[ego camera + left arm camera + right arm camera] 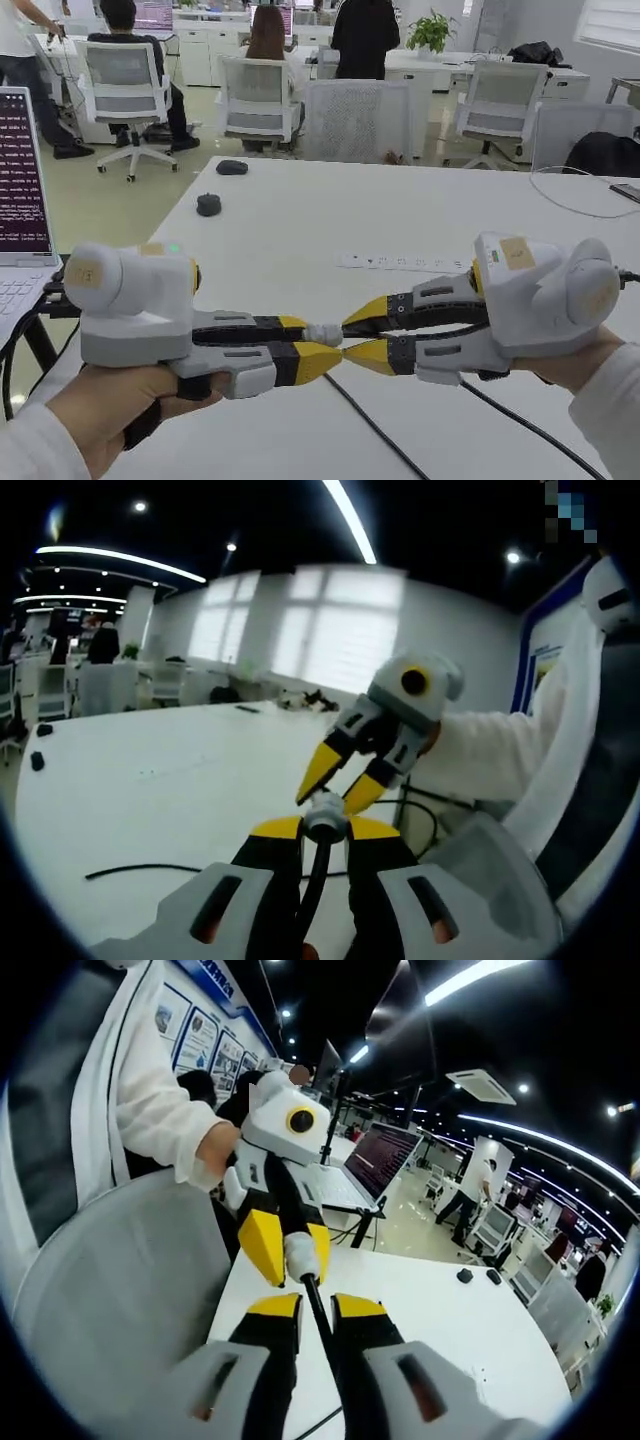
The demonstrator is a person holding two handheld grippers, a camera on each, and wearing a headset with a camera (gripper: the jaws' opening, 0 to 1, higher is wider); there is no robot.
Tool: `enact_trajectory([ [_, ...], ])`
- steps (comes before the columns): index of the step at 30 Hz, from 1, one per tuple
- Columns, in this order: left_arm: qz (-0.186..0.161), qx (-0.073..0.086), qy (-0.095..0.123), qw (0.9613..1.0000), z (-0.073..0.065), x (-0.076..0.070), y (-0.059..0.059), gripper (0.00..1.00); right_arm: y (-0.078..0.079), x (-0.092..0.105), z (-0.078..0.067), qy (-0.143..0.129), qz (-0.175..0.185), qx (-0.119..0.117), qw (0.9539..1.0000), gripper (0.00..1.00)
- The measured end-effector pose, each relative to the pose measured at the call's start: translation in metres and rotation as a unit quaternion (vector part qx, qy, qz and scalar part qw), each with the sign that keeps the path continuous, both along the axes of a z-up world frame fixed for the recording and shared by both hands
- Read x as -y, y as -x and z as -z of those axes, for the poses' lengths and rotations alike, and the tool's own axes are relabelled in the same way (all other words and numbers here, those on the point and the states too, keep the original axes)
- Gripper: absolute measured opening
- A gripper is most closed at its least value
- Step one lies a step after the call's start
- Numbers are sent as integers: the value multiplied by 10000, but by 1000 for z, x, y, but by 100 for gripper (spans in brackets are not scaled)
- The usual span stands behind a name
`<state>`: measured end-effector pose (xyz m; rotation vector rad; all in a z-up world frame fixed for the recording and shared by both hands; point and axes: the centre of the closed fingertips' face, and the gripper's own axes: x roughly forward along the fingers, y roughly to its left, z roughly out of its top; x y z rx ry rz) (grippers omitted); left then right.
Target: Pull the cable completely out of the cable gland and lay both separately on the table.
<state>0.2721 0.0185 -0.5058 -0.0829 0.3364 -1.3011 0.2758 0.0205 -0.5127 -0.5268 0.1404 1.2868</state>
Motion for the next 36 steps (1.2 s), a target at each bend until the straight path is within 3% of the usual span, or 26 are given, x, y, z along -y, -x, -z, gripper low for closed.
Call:
enact_trajectory([
  [7, -28, -91, 157, 9998, 0, -10, -3, 17, 2, -7, 3, 39, -54, -4, 10000, 4],
  [15, -35, -76, 153, 9998, 1, -18, -5, 17, 0, -13, 5, 56, -73, -6, 10000, 3],
  [25, -230, -52, 147, 9996, -2, -42, -13, 17, -12, 11, 16, 44, 280, -194, 9994, 3],
  [31, -351, -21, 168, 9992, -4, -49, -18, 17, -16, 27, 26, 90, 458, -331, 9984, 3],
  [36, -347, -3, 158, 9993, -5, -49, -18, 17, -15, 28, 27, 36, 488, -388, 9981, 3],
])
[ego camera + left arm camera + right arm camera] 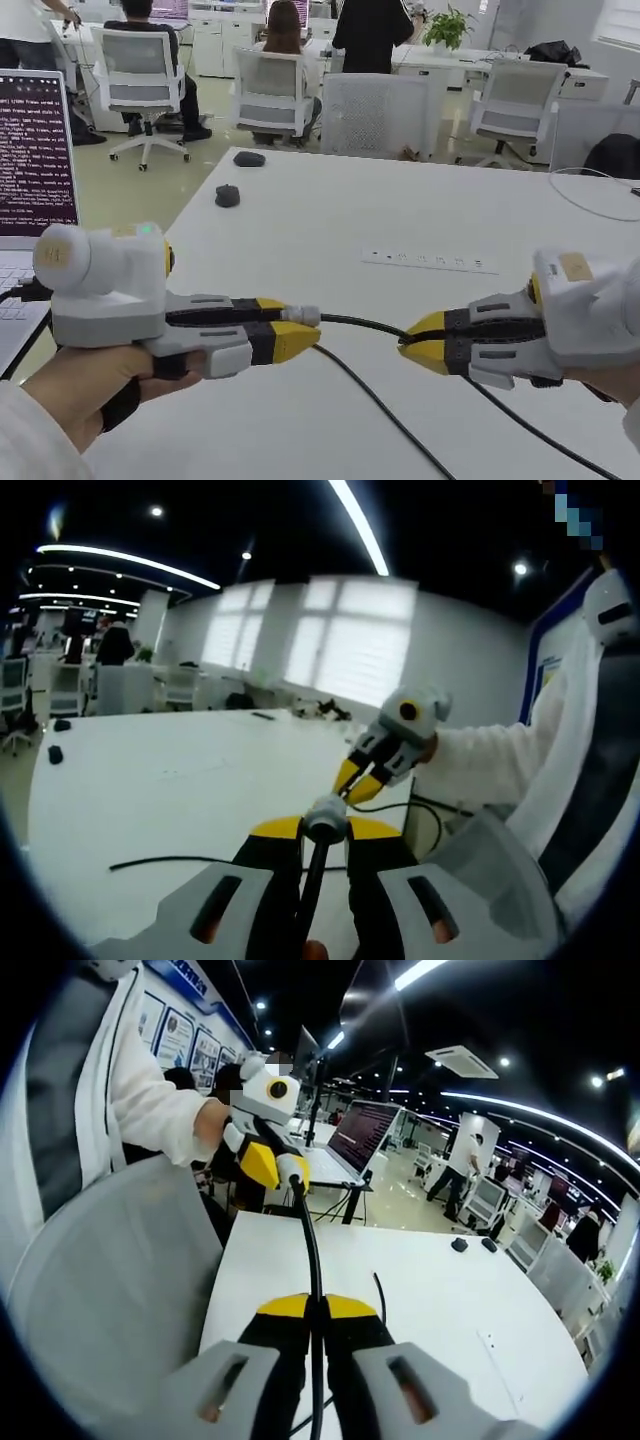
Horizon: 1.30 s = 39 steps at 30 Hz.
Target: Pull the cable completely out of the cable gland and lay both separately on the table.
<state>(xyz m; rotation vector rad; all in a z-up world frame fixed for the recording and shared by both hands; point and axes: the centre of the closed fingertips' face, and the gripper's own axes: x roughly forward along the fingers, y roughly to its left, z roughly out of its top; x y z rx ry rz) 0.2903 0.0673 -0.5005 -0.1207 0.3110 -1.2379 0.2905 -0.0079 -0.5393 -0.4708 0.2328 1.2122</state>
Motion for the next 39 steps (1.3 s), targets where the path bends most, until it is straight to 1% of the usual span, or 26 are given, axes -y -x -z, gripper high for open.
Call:
enact_trajectory([
  [4, 18, -4, 22, 10000, -1, 2, -1, 17, 0, 0, 3, 30, 20, -114, 9999, 3],
  [8, 89, 12, 12, 10000, -2, 6, 0, 17, 0, 2, 4, 59, 67, -140, 9999, 4],
  [11, 143, 28, -41, 9999, 0, 9, 1, 17, -1, 1, -1, -14, 92, -126, 9999, 10],
  [14, 195, 33, -60, 9998, 1, 12, 3, 17, 0, -3, -9, -22, 71, -53, 10000, 14],
  [19, 243, 24, -100, 9997, 4, 17, 4, 17, 6, -17, -21, -94, -114, 103, 9998, 17],
  [26, 342, 17, -131, 9993, 6, 24, 6, 17, 8, -31, -23, -14, -323, 250, 9992, 16],
  [28, 373, 26, -153, 9992, 6, 26, 7, 17, 7, -34, -24, -35, -368, 257, 9990, 16],
  [31, 395, 38, -161, 9991, 7, 28, 7, 17, 7, -37, -23, -14, -423, 274, 9987, 13],
  [33, 393, 29, -133, 9991, 6, 29, 7, 17, 7, -38, -23, 4, -471, 280, 9985, 7],
  [34, 398, 27, -131, 9991, 6, 29, 7, 17, 7, -39, -23, 10, -473, 286, 9985, 5],
  [39, 379, 11, -110, 9992, 7, 28, 5, 17, 8, -39, -21, 9, -519, 267, 9983, 4],
])
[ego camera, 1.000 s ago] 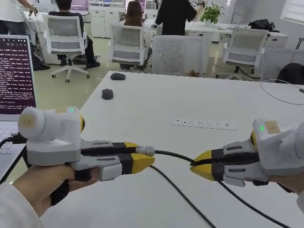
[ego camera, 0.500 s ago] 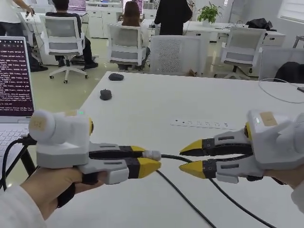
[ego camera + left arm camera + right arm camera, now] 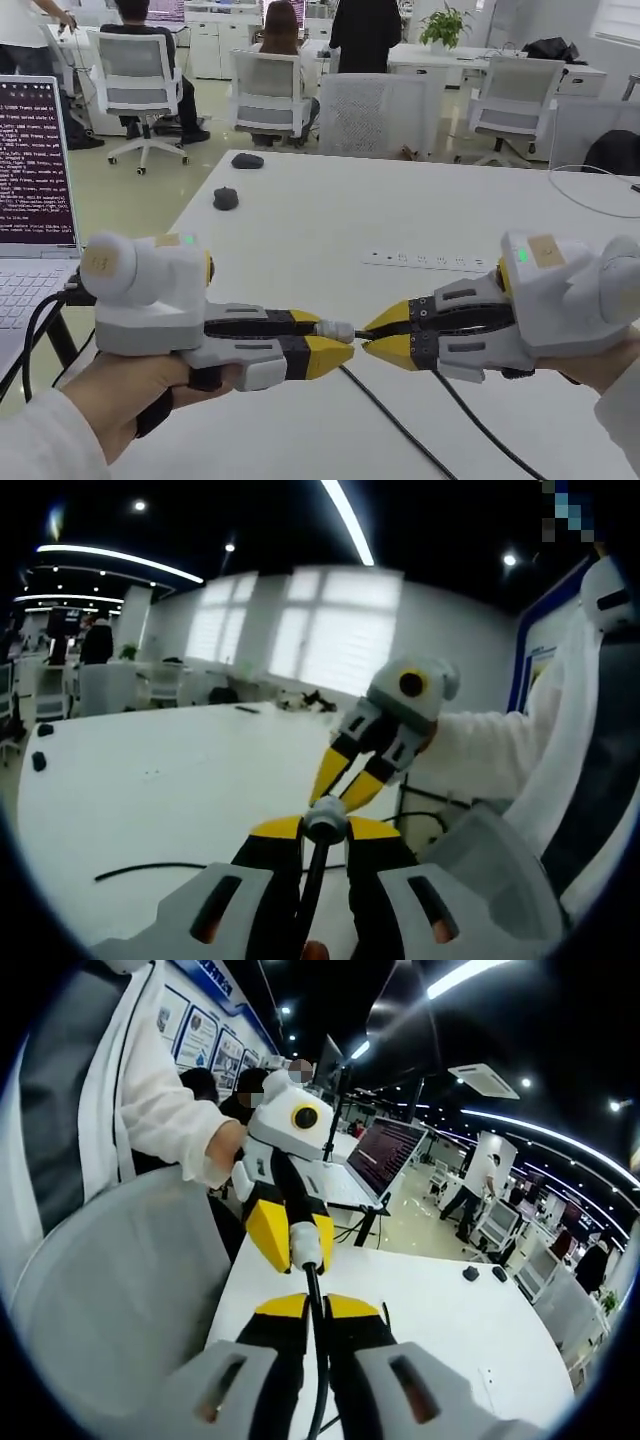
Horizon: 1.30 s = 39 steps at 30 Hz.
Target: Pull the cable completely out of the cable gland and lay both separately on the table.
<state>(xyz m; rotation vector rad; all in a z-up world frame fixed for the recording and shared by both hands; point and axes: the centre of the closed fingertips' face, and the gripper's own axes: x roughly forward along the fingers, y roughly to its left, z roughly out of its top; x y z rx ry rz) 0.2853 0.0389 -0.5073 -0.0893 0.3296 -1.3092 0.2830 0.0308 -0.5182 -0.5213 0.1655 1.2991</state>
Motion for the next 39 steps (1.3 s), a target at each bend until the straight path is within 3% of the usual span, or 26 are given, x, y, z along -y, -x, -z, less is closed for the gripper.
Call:
enact_trajectory([
  [15, -78, -27, 67, 9999, -2, -8, -7, 17, -8, 17, 7, 79, 130, -53, 9999, 3],
  [20, -231, -131, 258, 9993, -6, -16, -13, 17, -12, 31, 15, 138, 374, -177, 9990, 3],
  [32, -187, -74, 249, 9995, -5, -15, -9, 16, -11, 35, 22, 137, 452, -274, 9985, 3],
  [35, -234, -25, 327, 9992, -7, -17, -10, 16, -11, 36, 25, 149, 479, -297, 9983, 3],
  [39, -324, -107, 500, 9982, -11, -22, -12, 16, -13, 39, 28, 141, 525, -331, 9980, 3],
])
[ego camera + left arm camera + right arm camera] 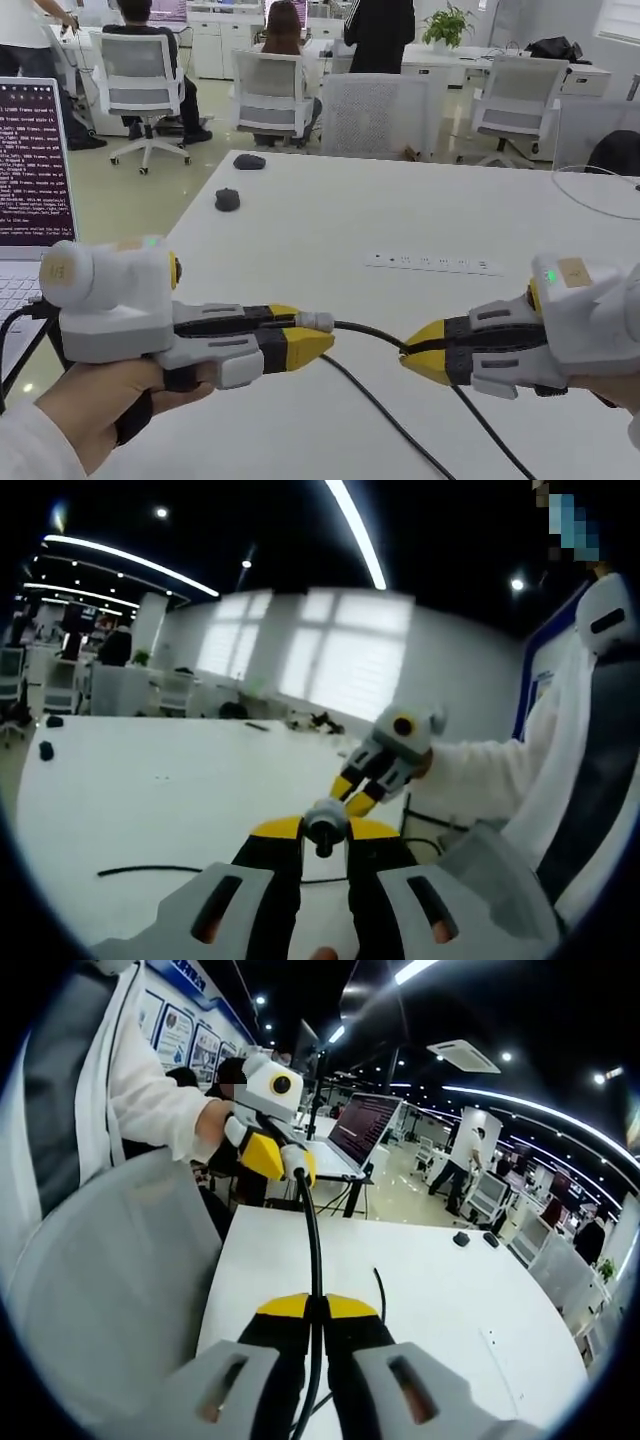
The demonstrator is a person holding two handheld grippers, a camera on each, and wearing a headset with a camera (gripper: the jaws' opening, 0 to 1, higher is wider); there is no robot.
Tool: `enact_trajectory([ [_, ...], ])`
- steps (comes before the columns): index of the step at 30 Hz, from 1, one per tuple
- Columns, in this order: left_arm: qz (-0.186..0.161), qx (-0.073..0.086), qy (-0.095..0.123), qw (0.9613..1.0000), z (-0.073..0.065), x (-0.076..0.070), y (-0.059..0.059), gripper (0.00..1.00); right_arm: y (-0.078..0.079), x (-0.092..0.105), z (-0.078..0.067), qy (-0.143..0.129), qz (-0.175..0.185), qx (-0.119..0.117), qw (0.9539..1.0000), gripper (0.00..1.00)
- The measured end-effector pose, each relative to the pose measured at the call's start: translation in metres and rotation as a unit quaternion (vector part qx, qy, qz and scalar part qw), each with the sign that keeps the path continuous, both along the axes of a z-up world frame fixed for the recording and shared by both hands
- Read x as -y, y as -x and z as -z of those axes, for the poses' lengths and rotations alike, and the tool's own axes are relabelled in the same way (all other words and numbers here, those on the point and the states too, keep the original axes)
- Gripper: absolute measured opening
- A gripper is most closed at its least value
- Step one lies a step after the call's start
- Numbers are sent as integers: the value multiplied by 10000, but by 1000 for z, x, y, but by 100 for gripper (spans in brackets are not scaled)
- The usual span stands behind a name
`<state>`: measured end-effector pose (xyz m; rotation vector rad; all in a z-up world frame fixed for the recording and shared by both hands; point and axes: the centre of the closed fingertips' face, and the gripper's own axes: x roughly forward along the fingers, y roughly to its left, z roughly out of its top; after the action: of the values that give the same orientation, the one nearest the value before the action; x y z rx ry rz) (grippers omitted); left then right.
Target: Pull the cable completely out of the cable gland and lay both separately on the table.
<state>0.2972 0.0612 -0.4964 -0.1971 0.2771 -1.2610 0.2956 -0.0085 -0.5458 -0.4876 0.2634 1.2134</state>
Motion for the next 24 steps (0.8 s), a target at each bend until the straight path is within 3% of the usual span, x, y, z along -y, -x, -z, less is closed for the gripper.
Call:
enact_trajectory([
  [9, -126, -22, -25, 9999, 3, -11, -1, 16, -6, 11, 14, 9, 182, -126, 9998, 3],
  [15, -330, -43, 18, 9994, 5, -26, -6, 16, -12, 17, 23, 26, 272, -157, 9995, 3],
  [21, -361, -23, 137, 9993, 0, -36, -2, 16, -24, 23, 33, 30, 441, -238, 9987, 3],
  [24, -328, 48, 61, 9994, 2, -36, 2, 17, -33, 25, 44, 80, 511, -304, 9982, 3],
])
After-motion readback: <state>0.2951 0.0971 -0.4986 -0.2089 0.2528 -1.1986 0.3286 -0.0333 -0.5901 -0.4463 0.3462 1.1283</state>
